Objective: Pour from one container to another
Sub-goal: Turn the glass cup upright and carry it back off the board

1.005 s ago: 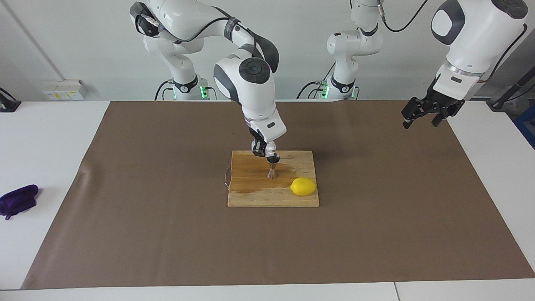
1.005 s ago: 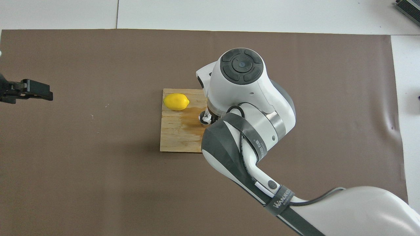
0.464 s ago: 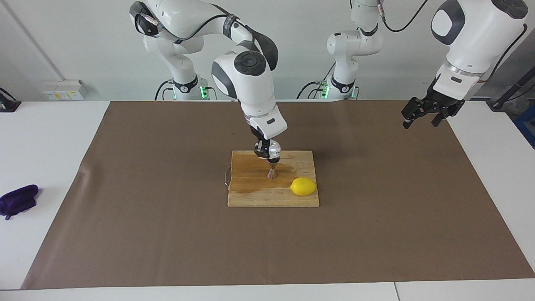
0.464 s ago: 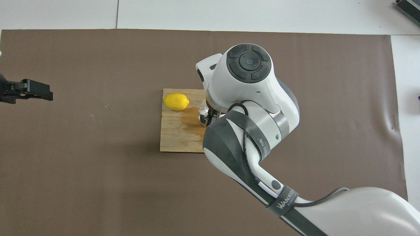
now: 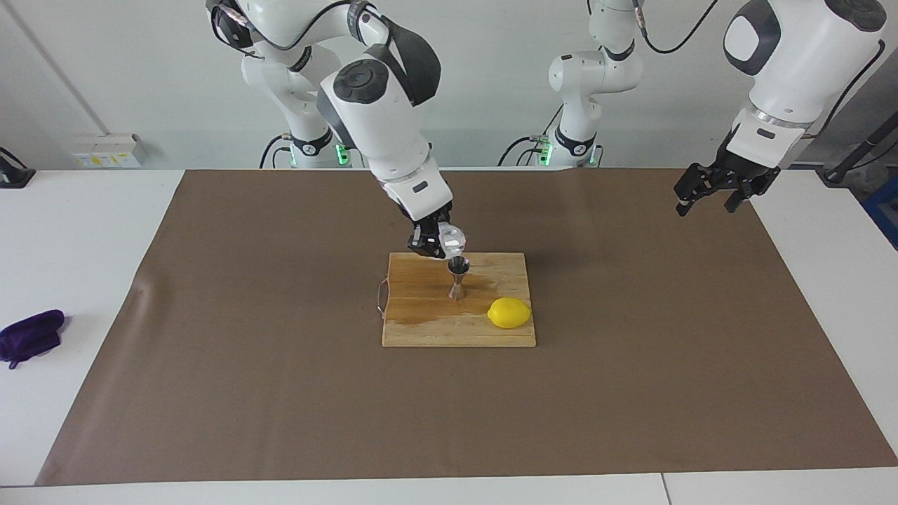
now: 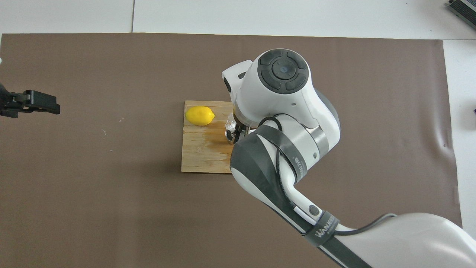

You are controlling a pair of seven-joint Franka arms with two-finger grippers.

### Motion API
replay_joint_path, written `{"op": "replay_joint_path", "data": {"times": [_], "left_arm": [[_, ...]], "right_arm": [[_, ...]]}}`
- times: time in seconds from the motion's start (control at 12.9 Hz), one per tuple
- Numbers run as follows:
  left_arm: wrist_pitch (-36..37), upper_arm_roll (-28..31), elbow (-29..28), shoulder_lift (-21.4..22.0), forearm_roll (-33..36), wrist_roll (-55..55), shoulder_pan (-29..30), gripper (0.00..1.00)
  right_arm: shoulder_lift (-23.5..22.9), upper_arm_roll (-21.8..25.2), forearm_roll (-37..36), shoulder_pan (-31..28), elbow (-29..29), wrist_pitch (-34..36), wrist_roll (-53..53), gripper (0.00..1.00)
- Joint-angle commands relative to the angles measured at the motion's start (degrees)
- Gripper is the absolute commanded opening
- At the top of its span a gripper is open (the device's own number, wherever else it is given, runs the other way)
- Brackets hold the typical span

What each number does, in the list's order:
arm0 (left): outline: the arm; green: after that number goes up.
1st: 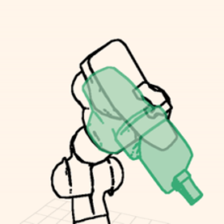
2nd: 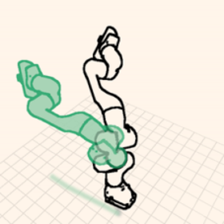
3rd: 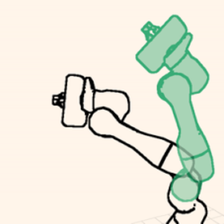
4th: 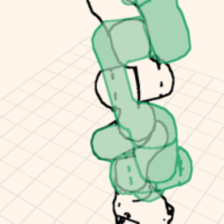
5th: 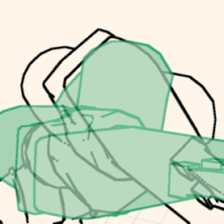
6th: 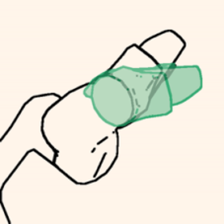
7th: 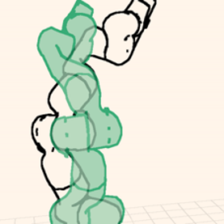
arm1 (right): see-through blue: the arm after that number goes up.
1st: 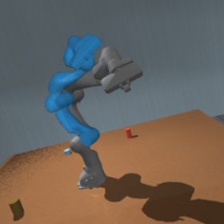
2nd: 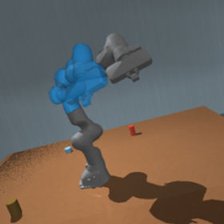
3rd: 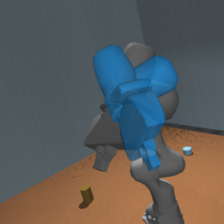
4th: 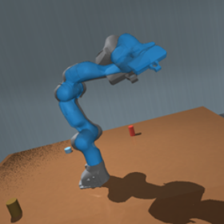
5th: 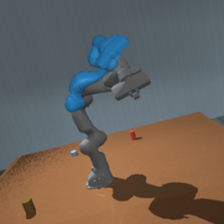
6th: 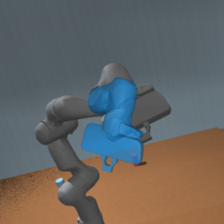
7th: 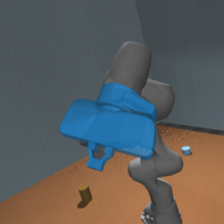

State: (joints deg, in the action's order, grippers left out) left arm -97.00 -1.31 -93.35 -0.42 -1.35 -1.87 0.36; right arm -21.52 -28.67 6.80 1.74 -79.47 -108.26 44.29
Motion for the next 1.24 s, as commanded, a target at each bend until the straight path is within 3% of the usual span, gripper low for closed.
{"op": "replay_joint_path", "data": {"times": [0.0,0.39,0.77,1.16], "left_arm": [[0.32,0.08,-0.78,0.78,1.00,0.02,-0.01,1.00],[0.32,0.08,-0.69,0.78,1.00,0.11,-0.01,1.00],[0.32,0.08,-0.78,0.78,1.00,0.11,-0.01,1.00],[0.32,0.08,-0.78,0.78,1.00,0.02,-0.01,1.00]], "right_arm": [[4.37,6.14,8.99,-0.86,-3.05,-0.81,9.46,0.26],[7.98,20.20,20.52,-0.86,-8.06,3.66,32.22,0.26],[9.83,29.35,20.98,-1.47,-11.75,11.57,53.48,0.26],[12.38,36.82,21.24,-1.74,-20.27,12.64,69.59,0.28]]}}
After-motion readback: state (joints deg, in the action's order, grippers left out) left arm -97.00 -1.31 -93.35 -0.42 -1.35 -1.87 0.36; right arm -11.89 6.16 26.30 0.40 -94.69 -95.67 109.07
